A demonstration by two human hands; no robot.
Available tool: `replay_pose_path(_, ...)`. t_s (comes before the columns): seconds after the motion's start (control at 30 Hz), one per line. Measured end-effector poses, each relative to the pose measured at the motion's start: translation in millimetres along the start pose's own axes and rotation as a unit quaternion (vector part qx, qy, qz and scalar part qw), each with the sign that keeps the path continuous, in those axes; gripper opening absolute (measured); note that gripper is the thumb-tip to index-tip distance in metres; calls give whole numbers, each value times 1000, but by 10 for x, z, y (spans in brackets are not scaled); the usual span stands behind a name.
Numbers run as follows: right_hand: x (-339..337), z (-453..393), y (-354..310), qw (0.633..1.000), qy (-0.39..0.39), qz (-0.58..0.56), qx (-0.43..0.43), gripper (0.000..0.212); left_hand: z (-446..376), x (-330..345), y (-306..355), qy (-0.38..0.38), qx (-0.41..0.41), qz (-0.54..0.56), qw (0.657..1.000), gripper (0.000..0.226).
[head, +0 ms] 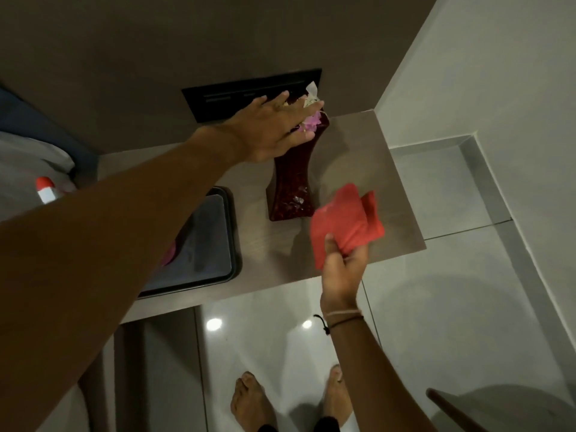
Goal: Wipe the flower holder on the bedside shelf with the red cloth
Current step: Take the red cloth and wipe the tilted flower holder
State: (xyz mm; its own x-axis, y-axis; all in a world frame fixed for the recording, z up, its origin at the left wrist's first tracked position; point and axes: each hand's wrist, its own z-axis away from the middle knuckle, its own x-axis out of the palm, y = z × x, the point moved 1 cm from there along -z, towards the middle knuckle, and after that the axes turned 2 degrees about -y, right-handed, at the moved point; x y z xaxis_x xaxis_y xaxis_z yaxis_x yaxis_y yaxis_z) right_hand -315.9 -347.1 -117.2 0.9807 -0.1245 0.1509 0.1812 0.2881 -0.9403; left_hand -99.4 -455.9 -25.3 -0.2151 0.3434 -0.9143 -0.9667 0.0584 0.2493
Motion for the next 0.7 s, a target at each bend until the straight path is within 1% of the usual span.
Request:
replay_pose_path(0.03, 120, -54, -25, 997, -6, 35, -62, 70, -31, -10, -29, 0, 1, 11, 1000, 62)
replay_pose_path(0.07, 242, -109, -17, 989, -7, 86, -122, 71, -64, -12, -63, 2, 1, 23, 1000, 62)
replay_pose_path(0.1, 351, -169, 8, 973, -5, 149, -175, 69, -85, -15, -83, 3, 3, 33, 999, 62)
replay_pose_path(0.13, 459, -244, 30, 950, -8, 227, -215, 68, -100, -19, -91, 6, 6, 38, 999, 62)
replay_pose_path(0.17, 566, -316, 72, 919, -22, 312, -240, 70, -108, -18, -100, 10, 10, 38, 999, 62)
replay_pose_path(0.23, 708, -413, 227, 842, -71, 459, -274, 74, -117, -13, -112, 23, 17, 37, 999, 62)
replay_pose_path(0.3, 708, -451, 381, 774, -102, 545, -305, 69, -122, -15, -113, 27, 13, 46, 998, 61)
replay_pose_path(0.33, 677, -462, 447, 753, -104, 567, -316, 62, -127, -20, -120, 26, 9, 51, 998, 61)
replay_pose_path(0.4, 577, -451, 543, 727, -99, 591, -336, 50, -139, -38, -123, 21, 4, 58, 998, 62)
replay_pose_path(0.5, 434, -402, 616, 678, -100, 631, -363, 56, -146, -50, -124, 21, 0, 67, 998, 61)
replay_pose_path(0.53, 406, -374, 636, 667, -104, 641, -365, 57, -143, -49, -129, 22, -1, 67, 998, 61)
replay_pose_path(0.63, 312, -275, 658, 667, -129, 648, -345, 63, -128, -45, -117, 25, 2, 66, 997, 61)
replay_pose_path(0.7, 217, -185, 671, 668, -148, 643, -344, 57, -121, -38, -103, 23, 4, 64, 998, 61)
